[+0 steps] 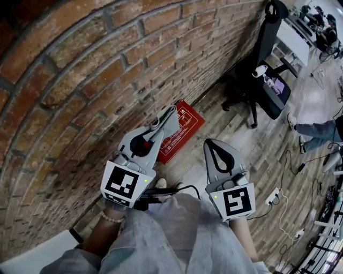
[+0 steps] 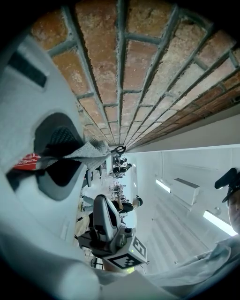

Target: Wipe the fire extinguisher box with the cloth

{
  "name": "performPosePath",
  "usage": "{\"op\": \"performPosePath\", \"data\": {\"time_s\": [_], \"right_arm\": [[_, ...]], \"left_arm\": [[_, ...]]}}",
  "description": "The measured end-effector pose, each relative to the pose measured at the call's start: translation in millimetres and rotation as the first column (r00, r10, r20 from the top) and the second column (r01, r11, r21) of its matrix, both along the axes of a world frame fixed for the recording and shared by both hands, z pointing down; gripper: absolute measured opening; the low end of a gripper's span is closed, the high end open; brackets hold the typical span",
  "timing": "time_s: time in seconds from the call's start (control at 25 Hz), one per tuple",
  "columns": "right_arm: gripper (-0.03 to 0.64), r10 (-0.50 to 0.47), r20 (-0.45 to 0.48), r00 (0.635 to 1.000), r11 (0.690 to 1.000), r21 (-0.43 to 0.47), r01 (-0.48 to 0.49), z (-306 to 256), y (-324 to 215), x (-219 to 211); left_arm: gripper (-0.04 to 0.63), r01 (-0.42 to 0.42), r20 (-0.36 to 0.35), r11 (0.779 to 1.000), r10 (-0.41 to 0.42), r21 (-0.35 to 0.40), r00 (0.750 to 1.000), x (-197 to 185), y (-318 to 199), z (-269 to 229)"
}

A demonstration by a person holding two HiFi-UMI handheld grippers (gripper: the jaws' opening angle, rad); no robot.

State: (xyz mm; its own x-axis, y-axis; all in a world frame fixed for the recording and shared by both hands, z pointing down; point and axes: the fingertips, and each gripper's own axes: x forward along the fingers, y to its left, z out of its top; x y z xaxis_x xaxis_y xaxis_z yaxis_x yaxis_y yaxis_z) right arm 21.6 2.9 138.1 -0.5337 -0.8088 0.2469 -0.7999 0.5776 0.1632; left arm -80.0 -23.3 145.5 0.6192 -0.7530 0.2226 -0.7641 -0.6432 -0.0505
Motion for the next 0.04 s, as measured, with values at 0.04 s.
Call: {"op": "performPosePath", "data": {"time_s": [0.04], "right_arm": [[0.008,0.000,-0.001,1.000,1.000,0.000,0.000,0.4,0.3,0.1]], "left_arm": [[0.012,0.001,-0.002,1.000,-0.001,-0.001,1.000,0.2,0.1,0.4]]}}
